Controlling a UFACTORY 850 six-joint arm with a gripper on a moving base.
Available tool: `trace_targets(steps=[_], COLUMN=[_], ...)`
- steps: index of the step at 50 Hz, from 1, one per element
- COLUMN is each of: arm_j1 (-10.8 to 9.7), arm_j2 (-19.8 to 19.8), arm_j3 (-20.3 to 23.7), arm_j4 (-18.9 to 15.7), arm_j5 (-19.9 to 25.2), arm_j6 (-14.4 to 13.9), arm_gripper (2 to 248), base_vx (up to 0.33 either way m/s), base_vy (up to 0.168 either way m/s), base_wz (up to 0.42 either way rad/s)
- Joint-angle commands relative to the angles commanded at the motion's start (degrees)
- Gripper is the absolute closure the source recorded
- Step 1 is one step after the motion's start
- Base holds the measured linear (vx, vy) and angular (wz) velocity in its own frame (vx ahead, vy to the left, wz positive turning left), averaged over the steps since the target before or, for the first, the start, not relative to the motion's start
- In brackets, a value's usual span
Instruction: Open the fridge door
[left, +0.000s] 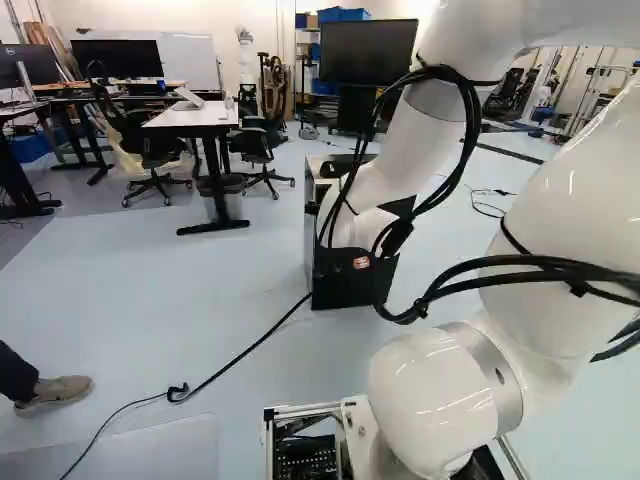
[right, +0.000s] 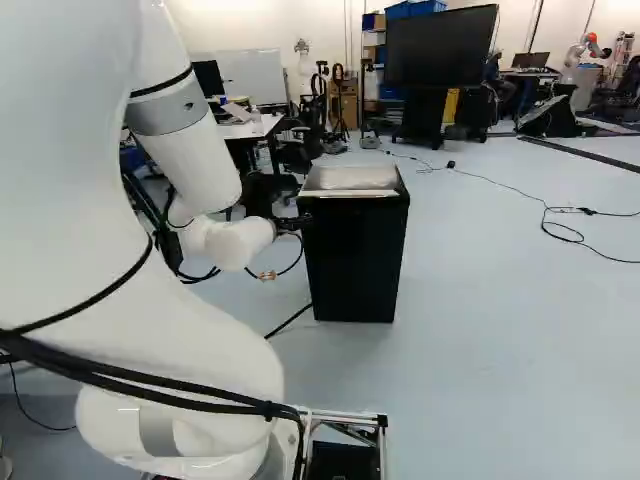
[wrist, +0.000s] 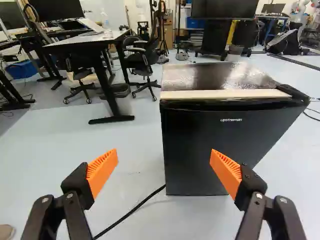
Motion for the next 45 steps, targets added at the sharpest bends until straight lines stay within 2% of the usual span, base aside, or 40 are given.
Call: trace_targets(steps=[18,45], arm_j1=[3.6,8.8], arm_j2=[-1.6,-4.1], arm_j3=[-1.6,-4.2], arm_j4=[4.2,13.4], arm_j5=[0.0,1.7], arm_j6=[0.0,0.0], arm_gripper=[3,3], base_vx=[0.0,0.0], base_vy=[0.0,0.0], base_wz=[0.0,0.0])
